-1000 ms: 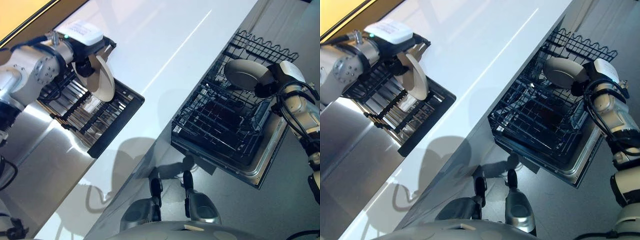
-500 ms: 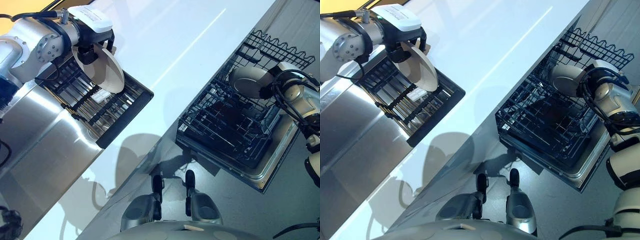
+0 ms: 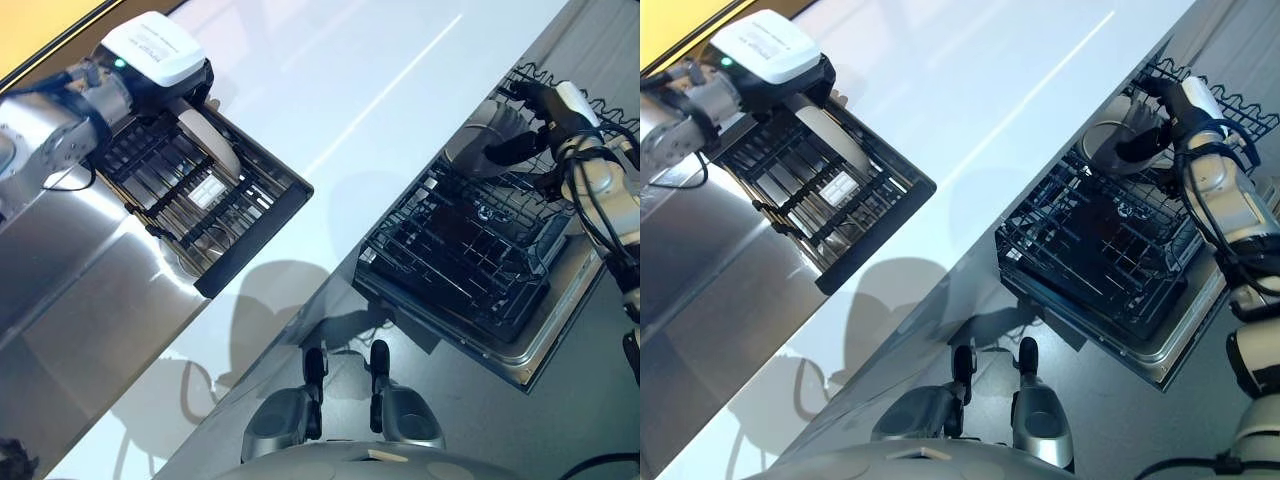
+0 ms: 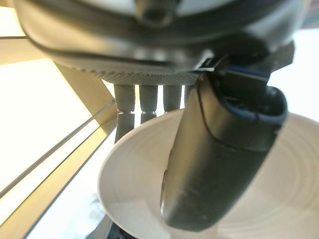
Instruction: Pick up plates and place into dishwasher.
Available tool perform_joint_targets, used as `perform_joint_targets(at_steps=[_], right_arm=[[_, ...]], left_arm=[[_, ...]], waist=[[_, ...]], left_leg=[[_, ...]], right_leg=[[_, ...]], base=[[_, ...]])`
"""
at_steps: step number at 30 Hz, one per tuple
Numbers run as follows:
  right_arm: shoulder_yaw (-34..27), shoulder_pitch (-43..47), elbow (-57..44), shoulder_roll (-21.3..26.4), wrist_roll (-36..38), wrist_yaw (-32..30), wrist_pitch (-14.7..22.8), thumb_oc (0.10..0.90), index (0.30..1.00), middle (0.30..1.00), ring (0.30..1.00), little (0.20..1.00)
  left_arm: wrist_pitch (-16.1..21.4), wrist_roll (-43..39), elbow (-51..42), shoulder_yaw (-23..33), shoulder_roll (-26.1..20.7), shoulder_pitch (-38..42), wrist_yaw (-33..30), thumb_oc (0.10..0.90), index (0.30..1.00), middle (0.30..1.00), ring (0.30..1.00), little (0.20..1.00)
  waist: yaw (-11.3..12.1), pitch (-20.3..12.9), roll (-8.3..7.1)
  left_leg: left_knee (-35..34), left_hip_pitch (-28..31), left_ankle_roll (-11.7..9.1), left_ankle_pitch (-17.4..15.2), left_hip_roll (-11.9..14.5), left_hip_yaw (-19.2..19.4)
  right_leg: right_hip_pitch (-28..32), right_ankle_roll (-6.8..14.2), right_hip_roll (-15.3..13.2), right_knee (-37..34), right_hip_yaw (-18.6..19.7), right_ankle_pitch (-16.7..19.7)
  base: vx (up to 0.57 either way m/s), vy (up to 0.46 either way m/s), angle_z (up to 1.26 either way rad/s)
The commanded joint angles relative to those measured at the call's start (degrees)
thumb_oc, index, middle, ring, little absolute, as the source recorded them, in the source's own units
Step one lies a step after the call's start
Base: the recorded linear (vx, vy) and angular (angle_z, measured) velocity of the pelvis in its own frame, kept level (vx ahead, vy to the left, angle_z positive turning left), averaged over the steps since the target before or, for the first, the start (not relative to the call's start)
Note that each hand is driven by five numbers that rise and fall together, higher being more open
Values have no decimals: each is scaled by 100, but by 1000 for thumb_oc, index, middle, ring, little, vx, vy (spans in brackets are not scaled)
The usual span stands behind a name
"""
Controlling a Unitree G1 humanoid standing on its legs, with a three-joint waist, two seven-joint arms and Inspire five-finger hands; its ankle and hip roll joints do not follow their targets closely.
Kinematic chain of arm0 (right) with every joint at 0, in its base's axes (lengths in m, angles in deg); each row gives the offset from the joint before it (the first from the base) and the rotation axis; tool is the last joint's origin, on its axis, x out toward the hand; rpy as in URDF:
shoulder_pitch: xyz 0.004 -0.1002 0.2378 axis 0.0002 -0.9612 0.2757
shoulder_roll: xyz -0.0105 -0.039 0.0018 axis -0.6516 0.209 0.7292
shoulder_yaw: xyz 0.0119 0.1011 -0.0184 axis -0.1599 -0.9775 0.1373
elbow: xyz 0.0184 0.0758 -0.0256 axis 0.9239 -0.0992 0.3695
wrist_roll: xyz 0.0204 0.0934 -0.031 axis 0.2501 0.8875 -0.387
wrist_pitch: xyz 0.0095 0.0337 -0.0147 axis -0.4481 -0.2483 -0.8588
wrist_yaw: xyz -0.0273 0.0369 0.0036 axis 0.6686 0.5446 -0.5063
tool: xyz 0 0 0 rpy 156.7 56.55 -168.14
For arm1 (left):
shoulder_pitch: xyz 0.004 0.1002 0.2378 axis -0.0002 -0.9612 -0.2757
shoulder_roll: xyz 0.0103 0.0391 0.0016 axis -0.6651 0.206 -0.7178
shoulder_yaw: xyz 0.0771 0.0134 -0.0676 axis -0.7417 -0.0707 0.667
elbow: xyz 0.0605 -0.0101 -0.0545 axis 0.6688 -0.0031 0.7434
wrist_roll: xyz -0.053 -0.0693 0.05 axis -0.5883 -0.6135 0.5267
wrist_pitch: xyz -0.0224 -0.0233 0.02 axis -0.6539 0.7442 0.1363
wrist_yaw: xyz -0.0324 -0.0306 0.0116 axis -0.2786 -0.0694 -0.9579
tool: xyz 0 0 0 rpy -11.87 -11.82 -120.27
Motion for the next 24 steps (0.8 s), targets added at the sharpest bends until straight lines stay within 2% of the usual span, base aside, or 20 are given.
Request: perform_joint_targets(at_steps=[1, 4, 5, 8, 11, 14, 18, 21, 24], right_arm=[[-1647, -937, -728, 294, 158, -336, 904, 800, 900, 900, 900, 900], [-2409, -1719, -1216, 109, 319, -140, 1042, 800, 900, 900, 900, 900], [-2510, -1826, -1269, 62, 353, -81, 1081, 800, 900, 900, 900, 900], [-2944, -2320, -1598, -134, 565, 174, 1186, 800, 900, 900, 900, 900], [-3195, -2578, -1803, -277, 689, 256, 1345, 800, 900, 900, 900, 900], [-3371, -2719, -2115, -383, 728, 158, 1580, 800, 900, 900, 900, 900], [-3558, -2802, -2557, -555, 670, -135, 2182, 800, 900, 900, 900, 900], [-3612, -2874, -2940, -740, 464, -273, 2641, 800, 900, 900, 900, 900], [-3570, -2928, -3462, -949, 111, -103, 3041, 800, 900, 900, 900, 900]], left_arm=[[-46, -278, -197, 2171, -631, -1163, -844, 100, 300, 300, 300, 200], [-14, -298, -529, 3703, -523, -2650, -1022, 100, 300, 300, 300, 200], [-14, -347, -555, 3927, -499, -2871, -1069, 100, 300, 300, 300, 200], [42, -340, -769, 5118, -231, -4058, -1284, 100, 300, 300, 300, 200], [72, -353, -936, 5892, -60, -4799, -1551, 100, 300, 300, 300, 200], [102, -354, -1062, 6441, 56, -5234, -1864, 100, 300, 300, 300, 200], [230, -325, -1230, 6943, 228, -5594, -2306, 100, 300, 300, 300, 200], [378, -436, -1478, 7146, 398, -5744, -2550, 100, 300, 300, 300, 200], [680, -609, -2006, 7183, 814, -5698, -2651, 100, 300, 300, 300, 200]], waist=[[75, -678, -162], [97, -834, -157], [95, -864, -157], [85, -1000, -164], [72, -1100, -177], [63, -1186, -198], [56, -1279, -213], [47, -1321, -213], [42, -1376, -216]], left_leg=[[57, 11, 42, -476, -259, -112], [-18, 119, 38, -490, -254, -86], [-27, 136, 36, -495, -253, -81], [-90, 210, 21, -495, -252, -36], [-176, 261, 2, -471, -241, -5], [-214, 294, -3, -463, -234, 28], [-223, 338, 9, -491, -231, 84], [-230, 363, 22, -508, -241, 93], [-234, 397, 40, -533, -249, 88]], right_leg=[[87, 115, 307, 659, -121, -933], [175, 132, 318, 606, -136, -954], [190, 135, 320, 598, -138, -958], [258, 159, 327, 519, -151, -947], [305, 184, 333, 466, -162, -946], [324, 204, 324, 460, -170, -957], [348, 221, 323, 471, -182, -985], [361, 229, 321, 488, -178, -1012], [379, 236, 317, 511, -182, -1048]], base=[[0, 0, 0], [-5, 22, -2], [-19, 26, -7], [-39, 32, -3], [-57, 25, 0], [-65, 29, 2], [-48, 29, 3], [-37, 26, 2], [-50, 23, 3]])
